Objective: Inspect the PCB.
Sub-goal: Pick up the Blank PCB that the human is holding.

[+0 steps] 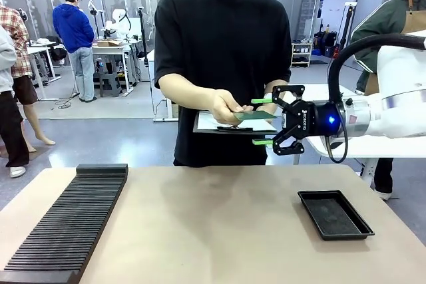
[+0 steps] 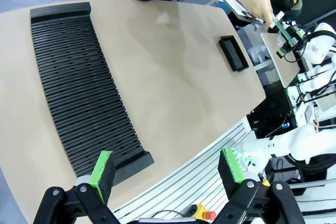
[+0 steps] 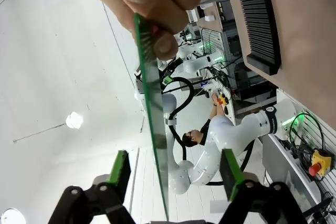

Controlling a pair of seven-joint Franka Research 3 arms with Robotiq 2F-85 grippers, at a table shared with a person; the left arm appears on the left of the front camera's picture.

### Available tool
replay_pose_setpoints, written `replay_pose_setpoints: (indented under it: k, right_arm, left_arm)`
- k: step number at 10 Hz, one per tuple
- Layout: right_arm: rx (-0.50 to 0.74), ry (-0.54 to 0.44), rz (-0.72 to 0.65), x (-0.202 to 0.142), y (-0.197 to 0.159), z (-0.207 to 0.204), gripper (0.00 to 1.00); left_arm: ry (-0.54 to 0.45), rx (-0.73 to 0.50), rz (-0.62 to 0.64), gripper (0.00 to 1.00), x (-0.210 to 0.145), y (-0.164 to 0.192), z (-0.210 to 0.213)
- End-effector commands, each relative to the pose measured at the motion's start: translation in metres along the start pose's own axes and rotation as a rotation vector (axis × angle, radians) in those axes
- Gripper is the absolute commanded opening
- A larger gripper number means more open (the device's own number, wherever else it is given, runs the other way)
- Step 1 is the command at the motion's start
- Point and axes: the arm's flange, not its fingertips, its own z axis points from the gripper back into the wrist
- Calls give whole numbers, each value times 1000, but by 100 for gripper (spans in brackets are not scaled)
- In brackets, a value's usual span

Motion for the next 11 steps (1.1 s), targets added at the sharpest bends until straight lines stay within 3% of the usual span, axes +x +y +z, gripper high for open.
replay_pose_setpoints:
  k: [1,2,11]
  right_arm:
    - [2,2,1,8,5,-12,24]
    - [1,8,9,9,6,-14,0]
    - [6,13,10,4,7,-8,0]
  left_arm:
    - [7,9,-6,100,0,-1,0]
    - [7,9,-6,100,0,-1,0]
    - [7,9,-6,100,0,-1,0]
